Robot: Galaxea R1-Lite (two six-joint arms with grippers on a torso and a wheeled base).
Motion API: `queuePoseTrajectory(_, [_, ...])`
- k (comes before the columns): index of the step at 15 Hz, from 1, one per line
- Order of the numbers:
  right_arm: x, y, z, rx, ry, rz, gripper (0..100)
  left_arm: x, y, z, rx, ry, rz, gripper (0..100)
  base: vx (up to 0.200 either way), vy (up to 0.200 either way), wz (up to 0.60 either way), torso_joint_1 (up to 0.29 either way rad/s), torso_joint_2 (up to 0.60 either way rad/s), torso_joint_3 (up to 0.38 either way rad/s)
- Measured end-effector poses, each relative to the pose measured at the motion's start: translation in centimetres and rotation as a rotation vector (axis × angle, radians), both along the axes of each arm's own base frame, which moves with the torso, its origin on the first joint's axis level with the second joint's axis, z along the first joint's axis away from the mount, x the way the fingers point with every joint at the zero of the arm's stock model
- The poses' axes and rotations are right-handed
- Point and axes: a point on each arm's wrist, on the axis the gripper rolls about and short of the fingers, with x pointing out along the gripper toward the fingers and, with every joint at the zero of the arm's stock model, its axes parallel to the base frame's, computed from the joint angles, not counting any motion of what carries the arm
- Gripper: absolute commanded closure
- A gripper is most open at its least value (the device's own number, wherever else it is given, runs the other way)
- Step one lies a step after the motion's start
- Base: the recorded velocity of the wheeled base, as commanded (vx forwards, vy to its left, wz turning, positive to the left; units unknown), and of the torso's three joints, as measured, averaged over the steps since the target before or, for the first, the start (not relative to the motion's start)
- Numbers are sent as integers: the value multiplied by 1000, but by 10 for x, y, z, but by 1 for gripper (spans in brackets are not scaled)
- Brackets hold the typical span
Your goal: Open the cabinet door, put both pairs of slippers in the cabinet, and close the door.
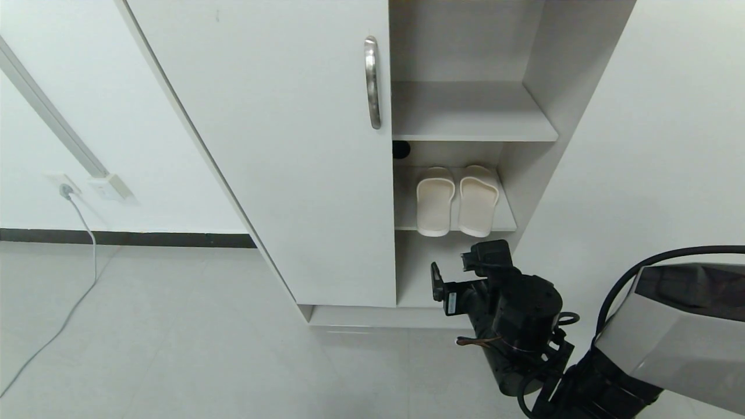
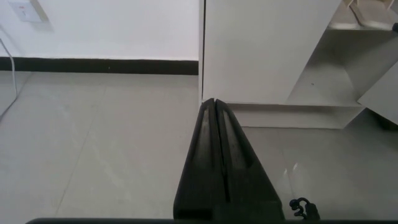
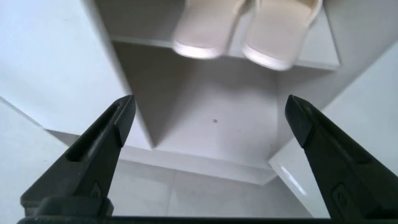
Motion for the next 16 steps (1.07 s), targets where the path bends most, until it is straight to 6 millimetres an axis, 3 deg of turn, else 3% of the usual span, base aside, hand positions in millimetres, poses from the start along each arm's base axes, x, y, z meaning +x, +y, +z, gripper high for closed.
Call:
queuePoseTrajectory(11, [0,0,0,0,0,1,0,0,0,0,0,0,-1,100,0,0,0,0,0,0])
queuePoseTrajectory(16, [0,0,0,-1,-2,1,0,0,0,0,-1,0,-2,100,0,0,0,4,2,164])
